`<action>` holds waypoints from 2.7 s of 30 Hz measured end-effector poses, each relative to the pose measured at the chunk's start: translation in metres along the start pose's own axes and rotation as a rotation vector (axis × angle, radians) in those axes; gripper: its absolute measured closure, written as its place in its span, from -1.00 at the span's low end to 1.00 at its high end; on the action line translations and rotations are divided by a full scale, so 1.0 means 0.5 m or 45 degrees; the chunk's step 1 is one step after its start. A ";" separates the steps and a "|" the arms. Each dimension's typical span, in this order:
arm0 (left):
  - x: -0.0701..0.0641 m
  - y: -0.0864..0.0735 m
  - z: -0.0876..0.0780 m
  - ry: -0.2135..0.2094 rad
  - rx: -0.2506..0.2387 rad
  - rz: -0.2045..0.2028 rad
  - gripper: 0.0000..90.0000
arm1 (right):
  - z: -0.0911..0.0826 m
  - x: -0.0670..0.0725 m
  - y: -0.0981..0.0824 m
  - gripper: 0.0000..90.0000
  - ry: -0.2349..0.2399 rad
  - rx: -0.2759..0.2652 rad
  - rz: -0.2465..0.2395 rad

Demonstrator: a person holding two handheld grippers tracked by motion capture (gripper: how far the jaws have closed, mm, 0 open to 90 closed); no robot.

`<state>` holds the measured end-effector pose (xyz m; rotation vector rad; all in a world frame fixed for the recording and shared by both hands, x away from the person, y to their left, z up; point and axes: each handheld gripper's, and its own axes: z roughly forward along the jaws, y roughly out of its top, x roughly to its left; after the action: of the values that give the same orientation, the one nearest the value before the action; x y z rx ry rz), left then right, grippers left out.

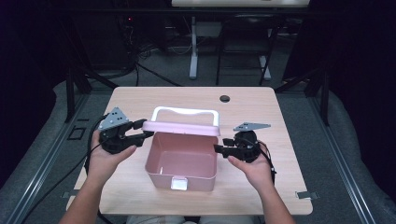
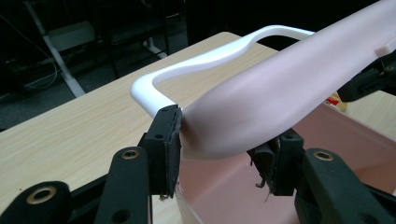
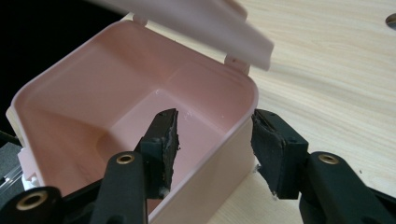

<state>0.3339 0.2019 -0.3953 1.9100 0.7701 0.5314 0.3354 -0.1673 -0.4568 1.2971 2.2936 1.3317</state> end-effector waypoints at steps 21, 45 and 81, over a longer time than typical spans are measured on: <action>0.024 0.040 0.018 0.054 0.018 0.027 0.47 | 0.043 0.004 -0.016 0.14 -0.031 0.036 0.017; 0.043 0.066 0.027 0.102 0.075 -0.025 0.65 | 0.060 0.000 -0.021 0.28 -0.054 0.080 0.006; 0.097 0.084 0.086 0.111 0.038 -0.097 0.80 | 0.062 0.006 -0.023 0.21 -0.040 0.109 0.014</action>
<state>0.4080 0.1954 -0.3742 1.8870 0.9085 0.5613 0.3432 -0.1486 -0.4828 1.3485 2.3493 1.2201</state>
